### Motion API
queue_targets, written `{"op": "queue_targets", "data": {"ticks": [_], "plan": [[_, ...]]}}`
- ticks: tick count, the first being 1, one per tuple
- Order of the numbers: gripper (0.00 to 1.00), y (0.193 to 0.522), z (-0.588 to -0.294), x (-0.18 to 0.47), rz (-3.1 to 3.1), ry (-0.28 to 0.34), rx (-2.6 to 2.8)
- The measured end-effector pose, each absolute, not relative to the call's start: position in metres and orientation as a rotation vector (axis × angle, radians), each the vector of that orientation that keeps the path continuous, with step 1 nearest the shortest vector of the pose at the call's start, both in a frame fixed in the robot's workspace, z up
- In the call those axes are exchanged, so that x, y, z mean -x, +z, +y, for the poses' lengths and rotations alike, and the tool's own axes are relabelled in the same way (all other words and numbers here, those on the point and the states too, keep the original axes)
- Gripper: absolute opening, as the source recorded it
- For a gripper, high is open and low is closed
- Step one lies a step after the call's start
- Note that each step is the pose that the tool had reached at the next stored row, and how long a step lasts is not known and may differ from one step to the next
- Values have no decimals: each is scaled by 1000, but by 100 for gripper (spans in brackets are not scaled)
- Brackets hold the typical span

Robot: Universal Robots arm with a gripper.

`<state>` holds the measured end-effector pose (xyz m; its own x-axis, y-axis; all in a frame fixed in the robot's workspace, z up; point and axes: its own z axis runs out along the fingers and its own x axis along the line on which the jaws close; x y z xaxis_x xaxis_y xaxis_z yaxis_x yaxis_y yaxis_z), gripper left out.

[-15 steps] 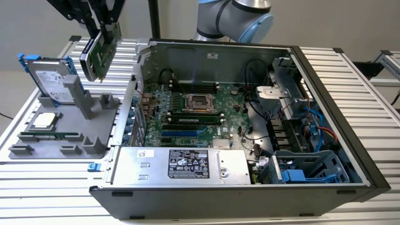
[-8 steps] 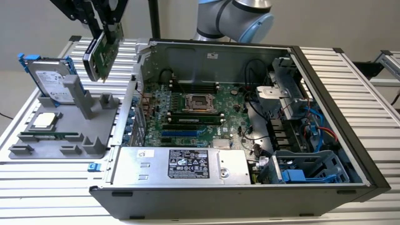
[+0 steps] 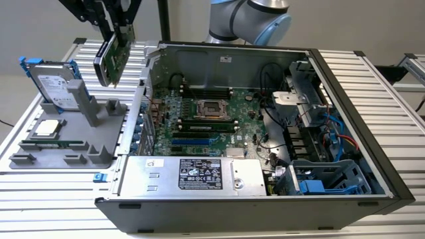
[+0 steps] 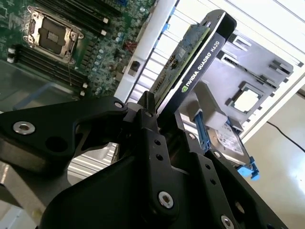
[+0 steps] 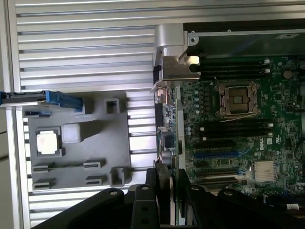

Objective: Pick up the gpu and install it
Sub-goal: 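Pick up the gpu and move the gpu toward the slot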

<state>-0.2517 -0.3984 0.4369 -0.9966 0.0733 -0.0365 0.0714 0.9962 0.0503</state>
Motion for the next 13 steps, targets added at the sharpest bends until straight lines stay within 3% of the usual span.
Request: {"op": "queue_targets", "data": {"ticks": [13], "plan": [[0,436,-397,240,3100,75,-112]]}}
